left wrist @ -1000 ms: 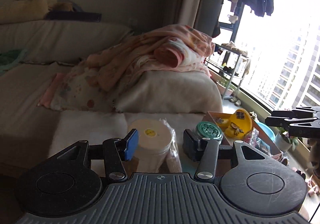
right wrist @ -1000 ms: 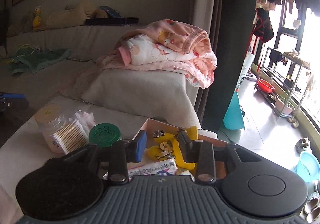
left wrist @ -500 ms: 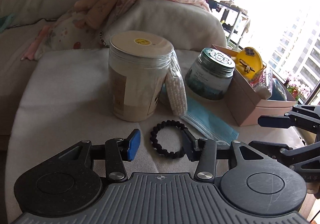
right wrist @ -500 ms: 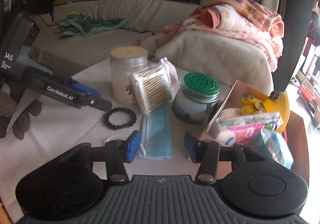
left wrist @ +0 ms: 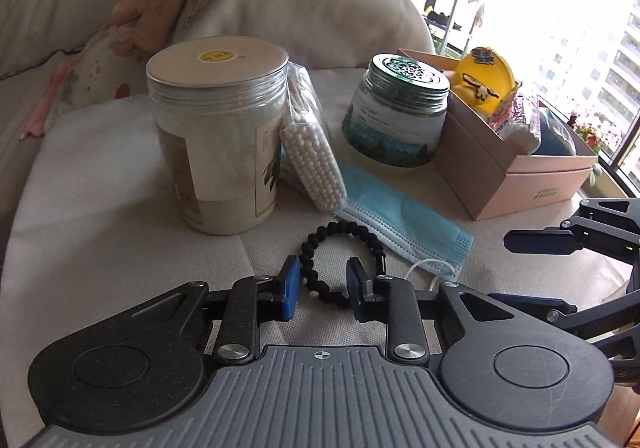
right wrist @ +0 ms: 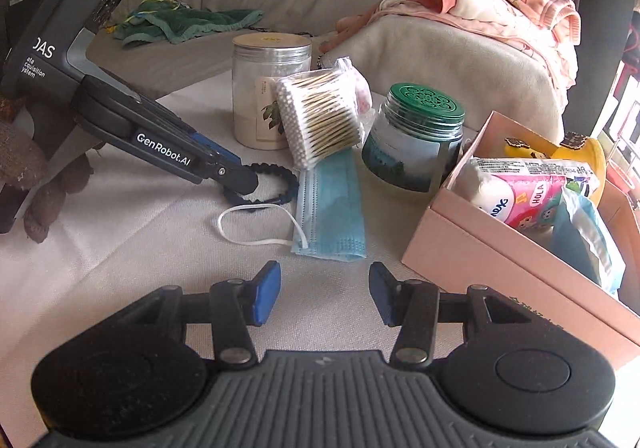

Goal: Organize soft objects
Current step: 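Reach the left tool to the black bead bracelet and close on it, then grasp the pink lace cloth with the right tool while the left tool lifts the bracelet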

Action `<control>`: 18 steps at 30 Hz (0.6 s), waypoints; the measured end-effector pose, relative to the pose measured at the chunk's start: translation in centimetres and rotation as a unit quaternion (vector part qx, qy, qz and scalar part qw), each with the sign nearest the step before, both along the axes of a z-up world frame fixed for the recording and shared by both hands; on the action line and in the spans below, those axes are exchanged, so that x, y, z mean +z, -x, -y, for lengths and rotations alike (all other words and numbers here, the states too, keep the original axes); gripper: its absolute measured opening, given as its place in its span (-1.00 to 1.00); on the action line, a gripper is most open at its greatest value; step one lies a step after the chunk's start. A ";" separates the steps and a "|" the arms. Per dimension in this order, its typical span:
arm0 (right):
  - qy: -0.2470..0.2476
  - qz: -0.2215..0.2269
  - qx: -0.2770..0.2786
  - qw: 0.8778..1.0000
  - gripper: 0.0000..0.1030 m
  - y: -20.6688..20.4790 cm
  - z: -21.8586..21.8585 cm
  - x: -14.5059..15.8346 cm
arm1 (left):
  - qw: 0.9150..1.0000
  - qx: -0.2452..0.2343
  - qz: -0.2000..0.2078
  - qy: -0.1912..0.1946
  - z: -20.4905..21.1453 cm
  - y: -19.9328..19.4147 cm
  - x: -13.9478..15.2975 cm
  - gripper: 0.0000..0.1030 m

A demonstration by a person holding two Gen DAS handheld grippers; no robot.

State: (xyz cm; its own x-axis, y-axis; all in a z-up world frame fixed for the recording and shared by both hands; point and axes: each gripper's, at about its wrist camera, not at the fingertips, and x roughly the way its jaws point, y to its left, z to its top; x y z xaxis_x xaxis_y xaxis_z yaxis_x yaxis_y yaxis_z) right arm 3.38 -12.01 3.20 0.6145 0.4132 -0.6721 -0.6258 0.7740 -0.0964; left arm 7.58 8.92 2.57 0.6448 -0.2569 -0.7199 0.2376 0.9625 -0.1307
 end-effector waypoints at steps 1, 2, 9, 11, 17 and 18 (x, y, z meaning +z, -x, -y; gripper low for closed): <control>0.000 -0.002 -0.002 1.000 -0.05 -0.2 0.1 0.0 | 1.000 0.002 -0.001 0.000 0.0 -0.1 0.0 -0.43; -0.001 -0.004 -0.005 1.000 -0.05 -0.2 0.1 -0.1 | 1.000 0.006 -0.002 0.003 0.0 -0.2 -0.1 -0.44; -0.010 0.015 -0.006 1.000 -0.05 0.2 0.5 1.3 | 1.000 0.007 0.003 -0.002 0.1 -0.1 0.0 -0.53; -0.025 0.034 -0.006 0.999 -0.05 -0.1 0.8 3.5 | 1.000 0.012 0.014 -0.014 0.1 0.0 -0.2 -0.72; -0.090 0.004 -0.045 0.995 -0.05 -6.8 0.2 12.0 | 0.999 0.009 0.045 0.002 -0.9 0.9 -0.5 -0.80; -0.107 -0.019 -0.056 0.993 -0.05 -8.7 -0.2 13.1 | 0.999 0.009 0.054 -0.003 -1.0 1.1 -0.5 -0.80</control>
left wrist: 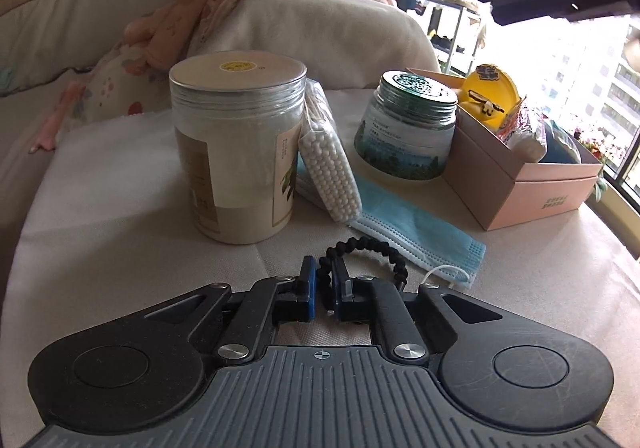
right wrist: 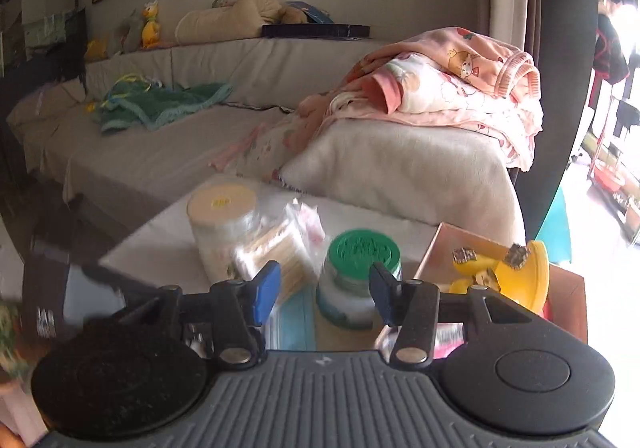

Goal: Organize soft objects
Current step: 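Grasp the pink lace cloth with the right tool while the left tool lifts the bracelet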

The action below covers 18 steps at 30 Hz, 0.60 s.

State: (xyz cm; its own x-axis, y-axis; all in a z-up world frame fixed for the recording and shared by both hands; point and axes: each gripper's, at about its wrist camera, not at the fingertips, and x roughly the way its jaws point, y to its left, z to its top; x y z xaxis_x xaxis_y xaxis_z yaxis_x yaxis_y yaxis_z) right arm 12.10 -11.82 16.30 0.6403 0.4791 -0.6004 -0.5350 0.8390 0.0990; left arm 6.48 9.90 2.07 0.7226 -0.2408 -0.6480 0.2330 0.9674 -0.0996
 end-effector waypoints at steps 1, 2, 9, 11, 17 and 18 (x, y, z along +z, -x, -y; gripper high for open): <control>-0.022 -0.030 -0.011 0.999 -0.05 -2.3 -0.6 0.9 | 1.000 -0.001 0.006 -0.001 -0.2 0.1 0.1 -0.80; -0.035 -0.059 -0.014 0.998 -0.06 -4.3 -1.3 1.5 | 1.000 -0.003 0.011 0.002 -0.4 0.3 0.1 -0.81; 0.022 -0.211 -0.031 0.977 -0.06 -16.7 -9.7 -2.1 | 0.998 -0.014 0.046 0.033 -2.0 1.1 0.3 -0.81; 0.057 -0.251 -0.036 0.966 -0.06 -19.1 -12.1 -4.8 | 0.997 -0.011 0.050 0.053 -2.6 1.3 0.2 -0.81; 0.090 -0.337 -0.059 0.935 -0.13 -22.4 -15.3 -11.2 | 0.995 -0.021 0.067 0.075 -3.2 2.0 0.3 -0.81; 0.097 -0.341 -0.054 0.933 -0.23 -22.2 -15.6 -11.7 | 0.995 -0.023 0.069 0.074 -3.1 2.1 0.3 -0.81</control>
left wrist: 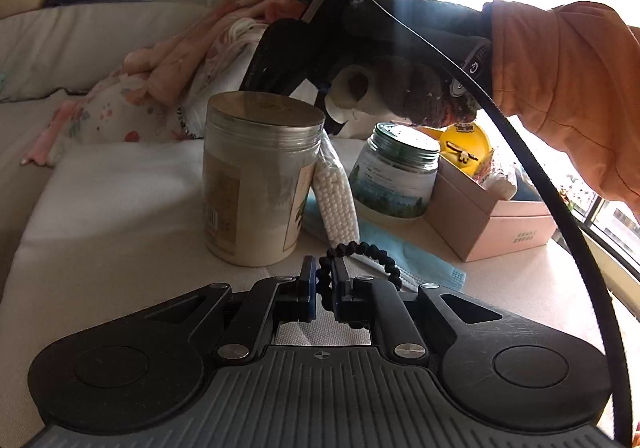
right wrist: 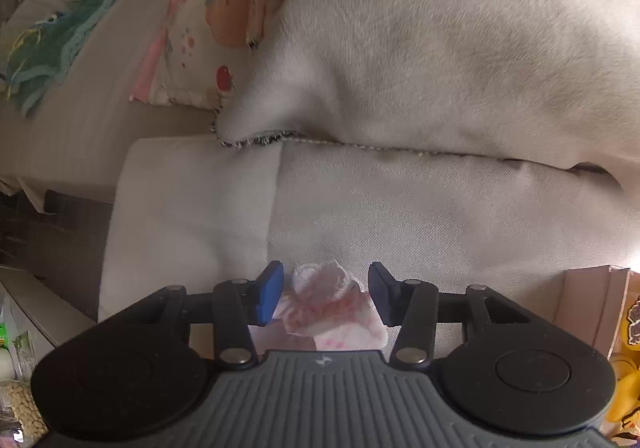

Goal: Organize soft objects
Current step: 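Grasp the pink lace cloth with the right tool while the left tool lifts the bracelet, then carry the bracelet and lace cloth over the pink box and open both tools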

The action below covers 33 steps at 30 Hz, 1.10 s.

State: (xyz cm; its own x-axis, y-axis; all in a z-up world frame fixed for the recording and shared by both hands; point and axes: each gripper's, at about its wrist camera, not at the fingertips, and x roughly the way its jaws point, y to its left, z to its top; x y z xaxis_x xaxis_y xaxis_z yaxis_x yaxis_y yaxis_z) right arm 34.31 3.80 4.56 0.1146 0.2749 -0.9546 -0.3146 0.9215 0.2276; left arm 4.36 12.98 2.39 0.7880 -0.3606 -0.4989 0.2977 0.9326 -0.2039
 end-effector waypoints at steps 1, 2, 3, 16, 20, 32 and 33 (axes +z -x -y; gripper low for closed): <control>-0.004 -0.005 0.005 1.000 -0.43 0.2 -0.1 -0.2 | 1.000 -0.002 0.003 -0.002 0.1 0.1 0.0 -0.81; -0.006 -0.004 0.007 1.000 -0.64 0.3 -0.2 -0.1 | 1.000 -0.003 0.006 -0.003 0.2 0.2 0.1 -0.81; -0.008 0.004 0.011 1.000 -0.71 0.7 -0.2 0.3 | 1.000 -0.003 0.006 -0.004 0.2 0.3 0.1 -0.81; -0.061 0.125 0.028 0.990 -0.78 5.2 2.6 10.1 | 0.999 0.025 0.029 -0.030 -0.1 1.5 2.9 -0.81; -0.069 0.167 0.032 0.983 -0.78 6.5 3.5 13.1 | 0.996 0.043 0.052 -0.051 -0.6 2.4 5.1 -0.81; -0.139 0.287 0.042 0.947 -0.78 12.9 7.5 23.1 | 0.984 0.090 0.124 -0.094 -0.7 4.5 12.2 -0.81; -0.142 0.295 0.039 0.944 -0.78 13.5 8.1 23.7 | 0.983 0.087 0.128 -0.097 -0.3 4.6 12.7 -0.81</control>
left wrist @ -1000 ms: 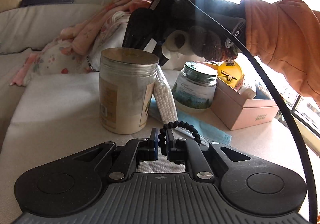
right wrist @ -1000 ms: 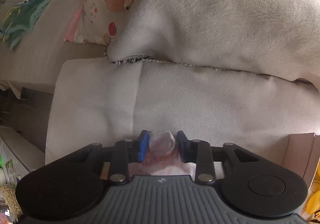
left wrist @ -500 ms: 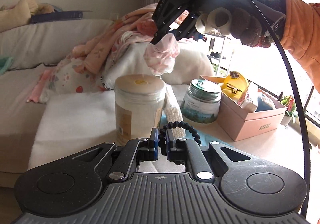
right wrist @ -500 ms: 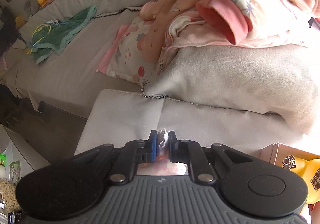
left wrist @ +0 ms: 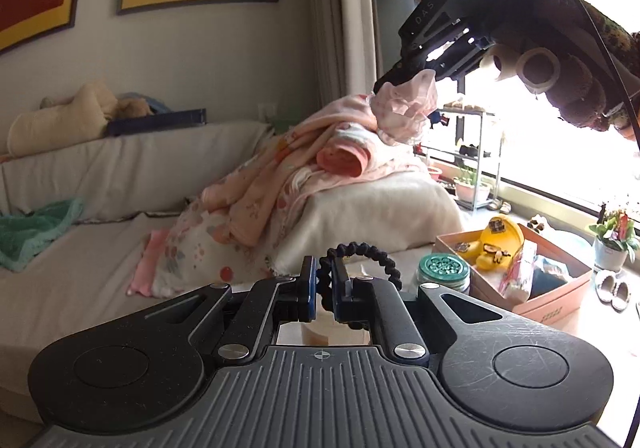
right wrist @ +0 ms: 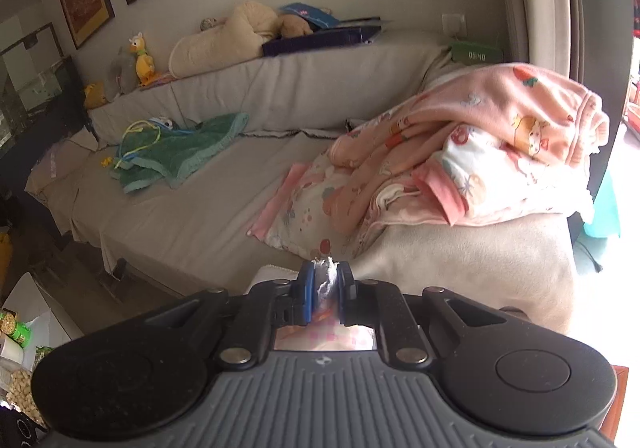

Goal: Organize soft objects
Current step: 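Carry the bracelet and lace cloth over the pink box and open both tools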

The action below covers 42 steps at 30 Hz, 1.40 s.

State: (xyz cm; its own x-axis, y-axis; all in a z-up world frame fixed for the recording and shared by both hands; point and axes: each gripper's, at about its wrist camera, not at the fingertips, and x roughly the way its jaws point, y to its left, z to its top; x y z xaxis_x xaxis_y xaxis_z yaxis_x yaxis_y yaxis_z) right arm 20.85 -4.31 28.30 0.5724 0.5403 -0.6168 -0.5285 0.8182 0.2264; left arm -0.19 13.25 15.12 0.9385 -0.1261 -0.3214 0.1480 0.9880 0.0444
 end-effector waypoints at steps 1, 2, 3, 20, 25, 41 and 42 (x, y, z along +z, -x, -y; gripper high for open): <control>-0.004 0.004 -0.002 1.000 -0.78 0.3 0.6 0.4 | 1.000 -0.004 0.004 -0.005 0.5 0.0 0.5 -0.81; -0.008 0.008 -0.006 1.000 -0.78 0.7 1.3 0.7 | 1.000 -0.009 0.008 -0.009 1.1 0.0 0.9 -0.81; -0.013 0.012 -0.011 1.000 -0.78 1.2 2.2 1.1 | 1.000 -0.015 0.011 -0.012 1.7 0.0 1.2 -0.81; -0.053 0.076 -0.108 0.990 -0.78 8.1 21.1 2.8 | 0.985 -0.169 -0.007 -0.038 18.4 -3.9 3.2 -0.80; -0.048 0.068 -0.145 0.986 -0.78 8.2 25.9 0.3 | 0.977 -0.205 -0.033 -0.046 23.0 -6.2 1.4 -0.80; -0.042 -0.006 -0.199 0.979 -0.78 1.9 28.4 -11.2 | 0.971 -0.189 -0.146 0.009 26.5 -14.8 -6.0 -0.77; -0.040 -0.011 -0.201 0.979 -0.78 1.2 28.0 -12.2 | 0.973 -0.185 -0.135 0.008 26.2 -14.8 -6.1 -0.73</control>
